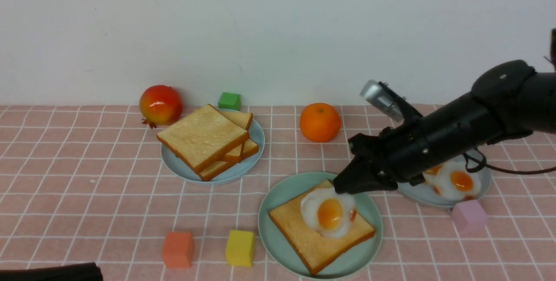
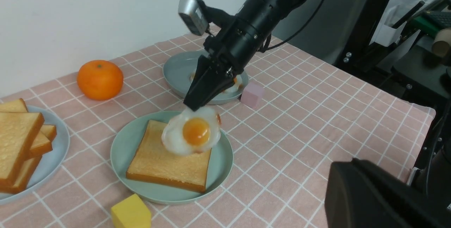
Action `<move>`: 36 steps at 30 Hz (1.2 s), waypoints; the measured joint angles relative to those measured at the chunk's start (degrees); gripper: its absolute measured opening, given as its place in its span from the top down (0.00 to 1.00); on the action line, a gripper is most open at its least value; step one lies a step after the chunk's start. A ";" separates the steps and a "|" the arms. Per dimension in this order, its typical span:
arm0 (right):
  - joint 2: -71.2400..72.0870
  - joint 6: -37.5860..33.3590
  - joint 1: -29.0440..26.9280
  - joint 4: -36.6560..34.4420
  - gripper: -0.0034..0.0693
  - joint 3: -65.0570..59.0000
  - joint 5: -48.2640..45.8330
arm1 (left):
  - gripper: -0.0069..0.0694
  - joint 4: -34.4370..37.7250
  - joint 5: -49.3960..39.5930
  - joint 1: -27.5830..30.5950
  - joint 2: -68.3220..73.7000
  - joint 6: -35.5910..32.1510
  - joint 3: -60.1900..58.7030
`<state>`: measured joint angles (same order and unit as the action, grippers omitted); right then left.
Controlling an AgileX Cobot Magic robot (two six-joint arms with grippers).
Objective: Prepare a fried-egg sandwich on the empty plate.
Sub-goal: Use the right arm to place the fried egg on the slice of bread in the middle
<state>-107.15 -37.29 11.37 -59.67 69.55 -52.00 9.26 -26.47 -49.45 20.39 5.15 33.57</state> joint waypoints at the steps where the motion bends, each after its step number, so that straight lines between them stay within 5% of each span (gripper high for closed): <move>1: -0.33 -0.07 -0.05 0.05 0.87 0.07 -0.21 | 0.88 0.00 0.00 0.00 0.00 0.00 0.00; 24: -5.78 -1.65 0.98 -2.24 0.84 0.25 4.89 | 0.88 0.00 0.11 0.00 0.00 0.00 0.00; 27: -5.78 -1.52 0.98 -1.62 0.78 0.25 5.66 | 0.88 0.00 0.11 0.00 0.00 0.00 0.00; 36: -5.08 1.81 0.37 6.02 0.35 0.25 6.47 | 0.88 0.00 0.42 0.00 0.00 0.00 0.00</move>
<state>-112.23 -35.48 11.74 -53.65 69.79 -45.53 9.26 -26.05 -49.45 20.39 5.15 33.57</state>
